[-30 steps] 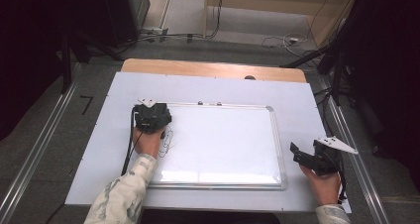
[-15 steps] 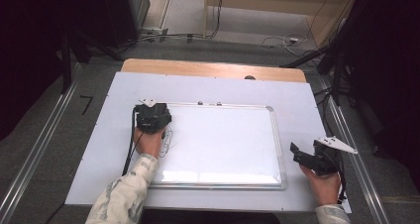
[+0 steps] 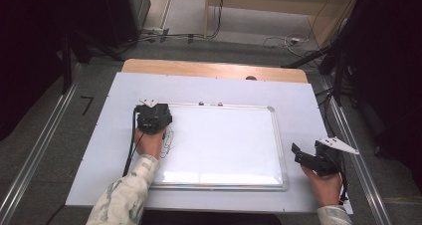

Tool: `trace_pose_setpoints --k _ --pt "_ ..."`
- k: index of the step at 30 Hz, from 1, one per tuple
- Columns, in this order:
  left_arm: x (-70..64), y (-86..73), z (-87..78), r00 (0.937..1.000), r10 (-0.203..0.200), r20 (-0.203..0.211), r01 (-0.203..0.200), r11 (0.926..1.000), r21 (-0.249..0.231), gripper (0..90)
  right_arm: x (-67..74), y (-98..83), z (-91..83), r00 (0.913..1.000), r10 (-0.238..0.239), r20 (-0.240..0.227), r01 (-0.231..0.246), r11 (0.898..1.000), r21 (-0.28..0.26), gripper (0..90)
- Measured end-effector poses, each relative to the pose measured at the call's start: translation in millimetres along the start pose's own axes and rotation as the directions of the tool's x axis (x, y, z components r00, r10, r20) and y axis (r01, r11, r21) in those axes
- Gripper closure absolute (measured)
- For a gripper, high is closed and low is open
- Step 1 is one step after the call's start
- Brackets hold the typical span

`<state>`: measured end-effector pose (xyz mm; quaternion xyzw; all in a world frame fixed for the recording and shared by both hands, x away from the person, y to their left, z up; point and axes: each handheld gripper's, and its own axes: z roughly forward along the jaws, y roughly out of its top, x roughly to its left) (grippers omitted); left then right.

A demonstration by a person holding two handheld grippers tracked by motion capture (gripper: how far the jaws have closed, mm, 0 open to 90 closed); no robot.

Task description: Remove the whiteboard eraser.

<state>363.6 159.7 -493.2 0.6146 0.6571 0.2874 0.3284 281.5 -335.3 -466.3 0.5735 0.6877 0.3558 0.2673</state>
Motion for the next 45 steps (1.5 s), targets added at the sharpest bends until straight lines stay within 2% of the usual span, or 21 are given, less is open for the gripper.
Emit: trace_pose_setpoints --k 14,18,38,42,45 --pt "0.6 0.3 0.3 0.9999 0.004 0.01 -0.004 1.0 0.008 39.7 0.0 0.0 -0.2 1.0 -0.001 0.002 0.001 1.0 0.002 12.8" --pt "-2.4 -1.3 0.3 0.9994 0.035 -0.001 -0.035 0.9994 -0.007 41.0 -0.2 0.0 -0.3 1.0 0.0 0.003 0.0 1.0 0.0 12.8" --pt "-3.2 -1.7 -0.8 0.9989 0.047 -0.007 -0.047 0.9986 -0.022 41.2 -0.7 0.1 0.1 1.0 0.001 0.004 -0.001 1.0 0.002 12.9" --pt "-3.0 3.0 -6.8 0.999 0.044 0.0 -0.044 0.9976 -0.053 41.2 -1.2 0.2 0.1 1.0 0.001 0.004 -0.001 1.0 0.0 13.0" --pt "-2.3 6.8 -13.4 0.9989 0.045 0.011 -0.044 0.9974 -0.057 41.2 -1.2 0.1 0.6 1.0 -0.001 0.004 0.001 1.0 0.001 13.0"
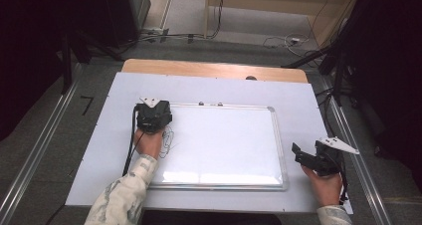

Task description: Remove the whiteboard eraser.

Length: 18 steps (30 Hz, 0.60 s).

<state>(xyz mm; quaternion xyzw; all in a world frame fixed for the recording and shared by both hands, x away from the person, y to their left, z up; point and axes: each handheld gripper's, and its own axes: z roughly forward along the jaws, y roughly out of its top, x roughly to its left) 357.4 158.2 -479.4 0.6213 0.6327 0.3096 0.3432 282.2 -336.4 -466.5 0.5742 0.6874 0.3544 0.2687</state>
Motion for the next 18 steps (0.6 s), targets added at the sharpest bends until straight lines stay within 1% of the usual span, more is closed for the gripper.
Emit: trace_pose_setpoints --k 5,10,18 --pt "1.8 1.8 -7.9 0.9999 -0.001 0.017 0.001 1.0 0.002 41.2 0.7 0.4 -0.6 1.0 0.003 0.0 -0.003 1.0 0.0 13.0" --pt "4.6 3.8 -18.7 0.9994 0.009 0.034 -0.008 0.9999 -0.009 41.2 1.6 0.7 0.1 1.0 0.002 -0.004 -0.002 1.0 0.0 13.0" --pt "9.3 2.6 -34.5 0.9982 -0.004 0.059 0.006 0.9995 -0.03 41.1 1.4 0.5 -0.6 1.0 0.004 -0.004 -0.004 1.0 -0.001 13.1"
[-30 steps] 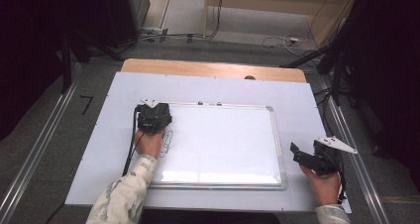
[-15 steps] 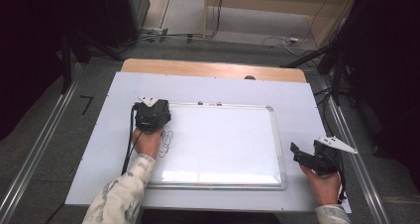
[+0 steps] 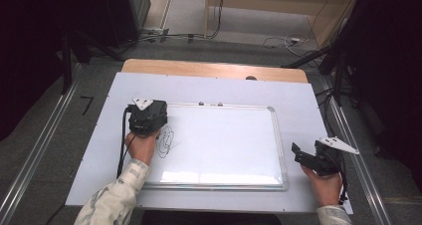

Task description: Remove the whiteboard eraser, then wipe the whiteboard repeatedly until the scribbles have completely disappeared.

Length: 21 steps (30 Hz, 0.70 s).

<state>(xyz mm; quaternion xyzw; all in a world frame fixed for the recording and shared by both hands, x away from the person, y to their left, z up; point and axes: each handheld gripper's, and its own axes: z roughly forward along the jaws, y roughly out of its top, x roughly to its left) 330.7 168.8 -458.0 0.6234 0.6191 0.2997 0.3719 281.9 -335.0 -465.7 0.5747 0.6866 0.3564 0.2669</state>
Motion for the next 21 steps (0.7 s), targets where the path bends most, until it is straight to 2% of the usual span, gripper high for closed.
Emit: trace_pose_setpoints --k 11,21 --pt "0.1 -5.8 -15.5 0.9996 0.001 0.029 0.0 0.9998 -0.021 41.1 0.4 0.0 0.2 1.0 -0.001 0.003 0.001 1.0 0.0 13.1" --pt "0.8 -9.7 -25.9 0.9994 0.008 0.035 -0.006 0.9993 -0.036 41.1 -0.3 0.0 -0.9 1.0 -0.001 0.003 0.001 1.0 -0.003 13.1"
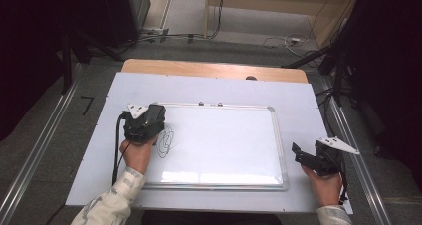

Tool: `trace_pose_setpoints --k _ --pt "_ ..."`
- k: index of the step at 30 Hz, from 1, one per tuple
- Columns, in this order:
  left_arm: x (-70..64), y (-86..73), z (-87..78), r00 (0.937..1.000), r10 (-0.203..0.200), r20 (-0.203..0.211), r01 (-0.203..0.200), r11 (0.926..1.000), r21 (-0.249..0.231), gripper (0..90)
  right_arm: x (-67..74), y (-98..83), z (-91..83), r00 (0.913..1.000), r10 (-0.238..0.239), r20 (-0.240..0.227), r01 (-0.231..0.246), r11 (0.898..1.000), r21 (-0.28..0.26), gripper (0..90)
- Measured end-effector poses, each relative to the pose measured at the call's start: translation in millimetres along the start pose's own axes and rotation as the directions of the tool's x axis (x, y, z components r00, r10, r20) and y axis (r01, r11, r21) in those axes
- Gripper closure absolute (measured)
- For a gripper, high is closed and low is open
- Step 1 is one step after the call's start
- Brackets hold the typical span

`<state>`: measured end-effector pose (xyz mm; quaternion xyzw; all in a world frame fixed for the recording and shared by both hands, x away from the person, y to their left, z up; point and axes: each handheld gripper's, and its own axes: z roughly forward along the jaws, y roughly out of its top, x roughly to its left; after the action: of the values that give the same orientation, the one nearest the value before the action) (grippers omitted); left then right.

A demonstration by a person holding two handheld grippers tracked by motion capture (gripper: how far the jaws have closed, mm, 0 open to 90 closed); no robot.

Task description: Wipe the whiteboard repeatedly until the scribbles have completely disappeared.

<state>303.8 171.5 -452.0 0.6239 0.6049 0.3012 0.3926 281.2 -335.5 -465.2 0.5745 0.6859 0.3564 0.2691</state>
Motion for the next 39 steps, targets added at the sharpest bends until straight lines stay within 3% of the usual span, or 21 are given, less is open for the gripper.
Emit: trace_pose_setpoints --k 8,24,30,35,39 --pt "-3.0 -6.4 -8.5 1.0 0.009 0.0 -0.009 1.0 -0.003 41.0 1.9 1.3 0.9 1.0 -0.004 0.0 0.004 1.0 -0.001 13.1" --pt "-11.4 -23.7 -9.0 0.9996 0.027 0.01 -0.028 0.9993 0.027 41.1 1.8 1.7 0.1 1.0 -0.005 -0.003 0.005 1.0 -0.005 13.2" --pt "-17.5 -31.8 -11.8 0.9976 0.067 0.021 -0.068 0.9969 0.041 41.0 1.8 1.9 -0.2 1.0 -0.006 -0.001 0.006 1.0 -0.007 13.2" --pt "-16.6 -36.0 -14.2 0.9975 0.061 0.034 -0.063 0.9969 0.047 41.0 2.0 1.5 0.5 1.0 -0.005 -0.001 0.005 1.0 -0.004 13.2" --pt "-18.3 -39.8 -14.3 0.9959 0.08 0.042 -0.083 0.995 0.056 41.0 2.3 1.6 0.6 1.0 -0.007 -0.001 0.007 1.0 -0.002 13.2"
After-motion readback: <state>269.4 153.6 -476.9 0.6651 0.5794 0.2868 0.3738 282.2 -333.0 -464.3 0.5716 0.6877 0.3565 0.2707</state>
